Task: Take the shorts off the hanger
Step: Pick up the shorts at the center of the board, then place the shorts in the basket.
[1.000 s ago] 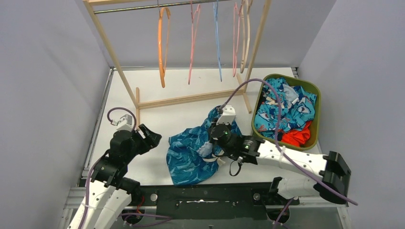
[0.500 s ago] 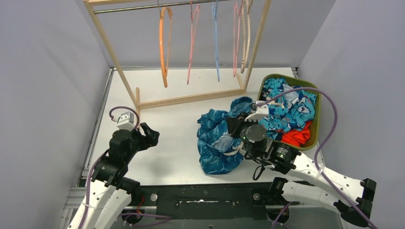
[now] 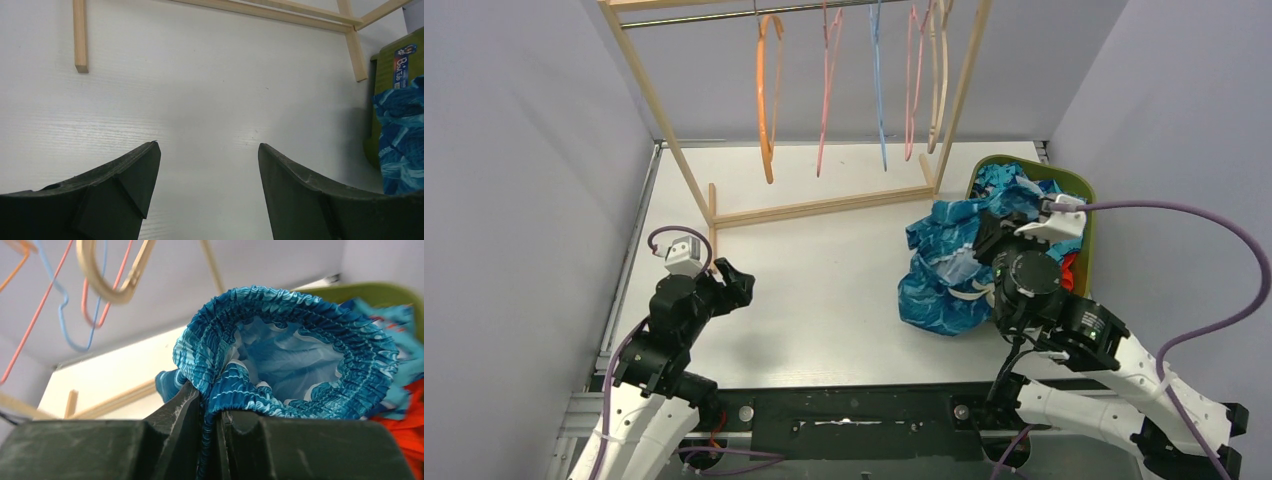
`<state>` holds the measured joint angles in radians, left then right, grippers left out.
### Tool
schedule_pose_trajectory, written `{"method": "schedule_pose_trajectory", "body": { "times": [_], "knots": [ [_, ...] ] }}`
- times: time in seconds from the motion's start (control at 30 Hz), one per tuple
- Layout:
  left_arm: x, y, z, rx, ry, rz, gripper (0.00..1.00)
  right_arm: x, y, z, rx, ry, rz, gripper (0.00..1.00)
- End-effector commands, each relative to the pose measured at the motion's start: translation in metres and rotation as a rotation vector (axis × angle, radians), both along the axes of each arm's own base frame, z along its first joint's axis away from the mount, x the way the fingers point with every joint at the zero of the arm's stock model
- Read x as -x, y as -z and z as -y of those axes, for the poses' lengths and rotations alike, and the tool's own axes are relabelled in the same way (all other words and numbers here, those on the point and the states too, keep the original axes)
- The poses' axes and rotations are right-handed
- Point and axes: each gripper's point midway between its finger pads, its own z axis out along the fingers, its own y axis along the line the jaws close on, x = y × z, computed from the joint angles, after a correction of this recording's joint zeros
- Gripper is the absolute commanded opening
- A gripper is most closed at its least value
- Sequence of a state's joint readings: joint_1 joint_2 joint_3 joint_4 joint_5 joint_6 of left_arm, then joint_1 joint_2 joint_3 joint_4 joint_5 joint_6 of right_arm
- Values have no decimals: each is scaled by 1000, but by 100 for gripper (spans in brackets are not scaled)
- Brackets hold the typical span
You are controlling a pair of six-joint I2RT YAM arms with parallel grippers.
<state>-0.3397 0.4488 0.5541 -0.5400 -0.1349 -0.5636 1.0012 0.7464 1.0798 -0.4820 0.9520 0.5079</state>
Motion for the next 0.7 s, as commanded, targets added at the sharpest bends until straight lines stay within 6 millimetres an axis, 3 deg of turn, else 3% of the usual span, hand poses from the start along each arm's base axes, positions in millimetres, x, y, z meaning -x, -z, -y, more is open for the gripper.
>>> {"method": "schedule_pose_trajectory", "body": {
  "times": [0.0, 0.23, 0.33, 0.47, 0.6, 0.67],
  "knots": [
    [-7, -16, 0, 3, -3, 68, 72, 6, -38, 59, 138, 272, 35, 0],
    [-8, -14, 1, 1, -2, 59, 72, -12, -73, 81, 309, 327, 17, 0],
    [-9, -11, 1, -2, 0, 48, 72, -38, -69, 87, 364, 322, -65, 0],
    [-9, -10, 2, -2, 3, 40, 72, -76, -52, 111, 321, 274, -167, 0],
    [-9, -11, 0, -4, -9, 46, 72, -86, -67, 150, 232, 284, -134, 0],
    [-9, -11, -1, -5, -12, 49, 72, -95, -72, 158, 192, 229, -147, 0]
  ]
}}
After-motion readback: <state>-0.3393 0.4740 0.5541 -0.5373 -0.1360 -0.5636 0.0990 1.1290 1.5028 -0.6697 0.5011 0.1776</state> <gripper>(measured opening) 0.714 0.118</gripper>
